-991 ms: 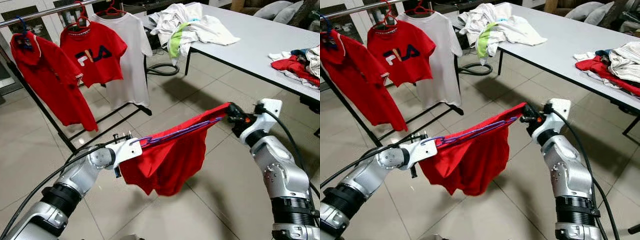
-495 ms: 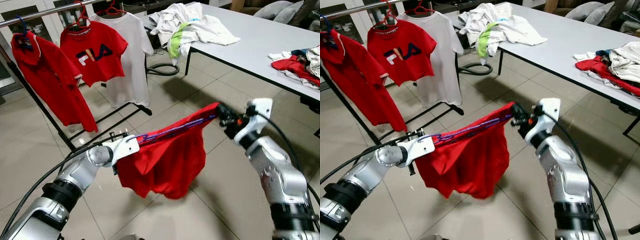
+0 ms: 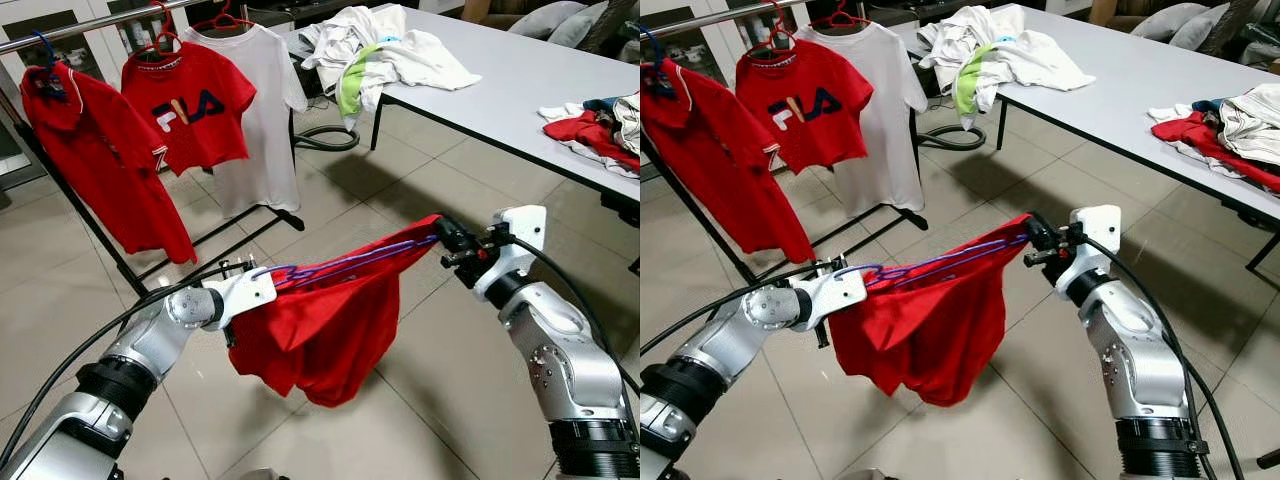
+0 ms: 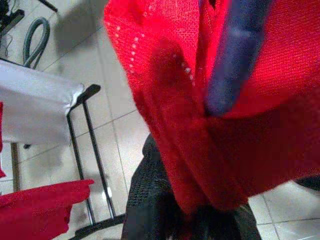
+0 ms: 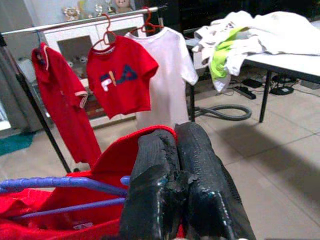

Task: Hang hanger

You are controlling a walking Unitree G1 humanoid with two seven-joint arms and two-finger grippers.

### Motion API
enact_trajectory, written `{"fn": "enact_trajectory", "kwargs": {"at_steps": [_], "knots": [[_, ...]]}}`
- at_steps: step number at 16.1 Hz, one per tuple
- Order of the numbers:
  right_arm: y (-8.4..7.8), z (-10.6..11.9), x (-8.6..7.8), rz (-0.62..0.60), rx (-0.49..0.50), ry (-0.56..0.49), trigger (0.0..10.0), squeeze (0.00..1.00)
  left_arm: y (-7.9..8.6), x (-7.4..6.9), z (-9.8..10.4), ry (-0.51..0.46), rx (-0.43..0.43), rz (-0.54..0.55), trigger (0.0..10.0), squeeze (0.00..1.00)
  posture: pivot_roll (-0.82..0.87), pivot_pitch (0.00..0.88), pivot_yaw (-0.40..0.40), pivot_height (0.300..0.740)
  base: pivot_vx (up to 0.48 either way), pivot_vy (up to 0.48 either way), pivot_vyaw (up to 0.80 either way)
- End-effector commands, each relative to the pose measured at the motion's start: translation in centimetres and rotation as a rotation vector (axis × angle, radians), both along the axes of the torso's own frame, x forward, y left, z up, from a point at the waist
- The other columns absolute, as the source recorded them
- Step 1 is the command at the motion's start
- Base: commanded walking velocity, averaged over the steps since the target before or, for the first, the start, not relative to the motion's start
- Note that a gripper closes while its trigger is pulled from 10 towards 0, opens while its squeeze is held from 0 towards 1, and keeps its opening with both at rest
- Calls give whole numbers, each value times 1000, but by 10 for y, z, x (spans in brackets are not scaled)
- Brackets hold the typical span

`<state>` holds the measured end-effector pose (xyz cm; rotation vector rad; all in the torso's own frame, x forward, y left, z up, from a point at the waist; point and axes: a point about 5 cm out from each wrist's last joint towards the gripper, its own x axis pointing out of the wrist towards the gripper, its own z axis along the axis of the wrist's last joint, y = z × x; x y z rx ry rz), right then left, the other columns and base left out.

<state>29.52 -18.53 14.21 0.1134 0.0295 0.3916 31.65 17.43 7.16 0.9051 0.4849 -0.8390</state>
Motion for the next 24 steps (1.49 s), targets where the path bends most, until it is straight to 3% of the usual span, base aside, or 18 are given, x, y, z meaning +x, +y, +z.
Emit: {"fn": "enact_trajectory", "kwargs": {"at_steps": [1,3,5,10,18,21,23,24], "knots": [[-8,-1,0,-43,-13,0,0,0,3,0,6,-2,-8,-13,0,0,-62,0,76,740,0,0,0],[-13,-3,1,-67,-17,4,0,0,3,-4,4,41,-16,-26,0,0,-62,0,76,740,0,0,0],[-18,2,2,-86,-9,-16,0,0,12,-8,-4,92,38,-9,0,0,-63,0,78,740,0,0,0],[-25,2,2,-116,-21,-13,0,0,19,-3,1,54,64,52,0,0,-62,0,77,740,0,0,0],[2,10,-5,61,40,-48,0,0,22,-1,-3,78,102,59,0,0,-64,0,76,740,0,0,0],[11,9,-12,140,35,-57,0,0,19,5,2,19,88,71,0,0,-64,0,76,740,0,0,0],[15,7,-13,139,-71,-111,0,0,18,14,12,-86,63,86,0,0,-64,0,76,740,0,0,0],[16,14,-12,88,-136,-209,0,0,18,20,20,-156,50,103,0,0,-64,0,75,740,0,0,0]]}}
